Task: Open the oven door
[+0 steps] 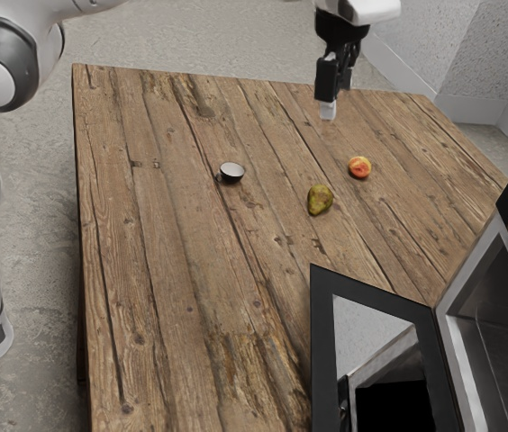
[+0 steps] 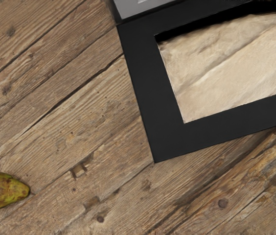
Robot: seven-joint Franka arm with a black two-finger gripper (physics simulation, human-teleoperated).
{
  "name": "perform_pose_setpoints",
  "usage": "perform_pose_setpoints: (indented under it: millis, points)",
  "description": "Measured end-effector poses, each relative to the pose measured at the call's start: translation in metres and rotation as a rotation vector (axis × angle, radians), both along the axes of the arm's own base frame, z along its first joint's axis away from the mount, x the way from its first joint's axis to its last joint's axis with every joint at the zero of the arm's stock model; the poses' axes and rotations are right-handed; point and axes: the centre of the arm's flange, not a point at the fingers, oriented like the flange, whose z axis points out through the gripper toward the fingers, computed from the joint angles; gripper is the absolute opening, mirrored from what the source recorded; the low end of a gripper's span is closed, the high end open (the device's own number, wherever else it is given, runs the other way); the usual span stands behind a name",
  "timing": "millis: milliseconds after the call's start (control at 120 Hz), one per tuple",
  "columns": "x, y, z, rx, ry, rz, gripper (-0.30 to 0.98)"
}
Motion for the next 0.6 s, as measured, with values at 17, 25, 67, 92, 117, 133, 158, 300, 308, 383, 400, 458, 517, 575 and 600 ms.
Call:
perform_pose_setpoints:
  millis: [17,25,67,92,117,133,158,300,308,383,400,458,517,575,600]
  points:
    - [-0.002,0.002,0.005,0.002,-0.004,0.016,0.68]
    - [-0.003,0.004,0.007,0.002,-0.006,0.024,0.68]
    - [-0.006,0.015,0.014,0.005,-0.007,0.071,0.68]
    - [-0.001,0.025,0.01,0.008,0.005,0.102,0.68]
    - [0.003,0.037,0.006,0.01,0.021,0.136,0.68]
    - [0.008,0.046,-0.002,0.009,0.043,0.16,0.68]
    - [0.016,0.06,-0.019,0.004,0.086,0.197,0.68]
    - [0.044,0.137,-0.091,-0.07,0.257,0.383,0.69]
    - [0.043,0.136,-0.091,-0.069,0.258,0.385,0.69]
    - [0.028,0.114,-0.097,-0.061,0.264,0.374,0.69]
    - [0.026,0.108,-0.097,-0.059,0.263,0.373,0.69]
    - [0.022,0.091,-0.097,-0.056,0.256,0.374,0.69]
    - [0.023,0.077,-0.1,-0.061,0.257,0.379,0.69]
    - [0.024,0.069,-0.101,-0.069,0.257,0.391,0.69]
    - [0.024,0.068,-0.101,-0.072,0.257,0.4,0.69]
